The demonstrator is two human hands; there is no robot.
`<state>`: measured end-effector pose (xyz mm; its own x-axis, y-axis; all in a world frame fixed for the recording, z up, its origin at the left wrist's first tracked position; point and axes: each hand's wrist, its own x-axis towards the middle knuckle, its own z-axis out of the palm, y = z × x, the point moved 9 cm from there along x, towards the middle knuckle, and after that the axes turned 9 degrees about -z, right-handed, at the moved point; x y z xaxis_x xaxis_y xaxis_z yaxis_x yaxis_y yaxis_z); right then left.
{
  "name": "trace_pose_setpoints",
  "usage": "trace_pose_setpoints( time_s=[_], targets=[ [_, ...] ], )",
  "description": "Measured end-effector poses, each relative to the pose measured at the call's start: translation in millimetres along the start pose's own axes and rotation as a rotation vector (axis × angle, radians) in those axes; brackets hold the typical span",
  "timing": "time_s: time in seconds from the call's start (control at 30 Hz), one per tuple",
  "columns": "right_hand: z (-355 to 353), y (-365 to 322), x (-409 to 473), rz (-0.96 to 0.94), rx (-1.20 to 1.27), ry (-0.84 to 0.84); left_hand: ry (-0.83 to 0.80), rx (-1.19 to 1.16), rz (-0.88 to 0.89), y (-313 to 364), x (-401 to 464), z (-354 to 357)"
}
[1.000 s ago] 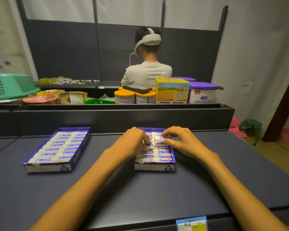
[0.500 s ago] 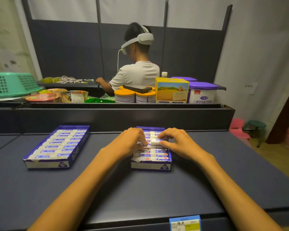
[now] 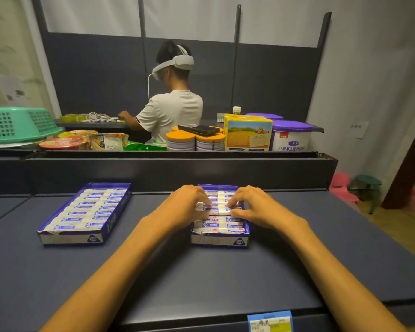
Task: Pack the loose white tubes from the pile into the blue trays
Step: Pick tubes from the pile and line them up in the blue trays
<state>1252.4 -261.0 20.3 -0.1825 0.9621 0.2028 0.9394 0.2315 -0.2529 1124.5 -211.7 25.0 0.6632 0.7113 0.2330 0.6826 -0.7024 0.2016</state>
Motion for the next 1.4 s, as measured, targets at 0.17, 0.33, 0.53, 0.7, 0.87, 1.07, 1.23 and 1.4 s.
trace_pose_setpoints(
  time_s=[0.17,0.33,0.53,0.7,0.87,1.07,1.23,1.4],
  targets=[
    [1,-3,-1,0.002,-0.03,-0.025,0.063,-0.053,-0.016,-4,-3,-7],
    [3,-10,0,-0.033,-0.05,-0.056,0.098,-0.073,-0.013,-6,-6,-13],
    [4,-14,2,-0.061,-0.118,-0.074,0.096,-0.078,-0.043,-9,-7,-14],
    [5,-18,0,-0.09,-0.185,-0.092,0.112,-0.073,-0.062,-12,-11,-18],
    [4,-19,-2,-0.082,-0.173,-0.088,0.126,-0.063,-0.086,-13,-20,-23],
    [-10,-16,-18,-0.013,-0.03,0.049,0.196,-0.058,-0.141,-28,-41,-37],
    [-17,-38,-29,-0.065,0.012,0.105,0.183,0.015,-0.235,-49,-68,-37],
    [-7,-74,-31,-0.125,0.023,0.104,0.181,0.064,-0.277,-63,-99,-42]
  ],
)
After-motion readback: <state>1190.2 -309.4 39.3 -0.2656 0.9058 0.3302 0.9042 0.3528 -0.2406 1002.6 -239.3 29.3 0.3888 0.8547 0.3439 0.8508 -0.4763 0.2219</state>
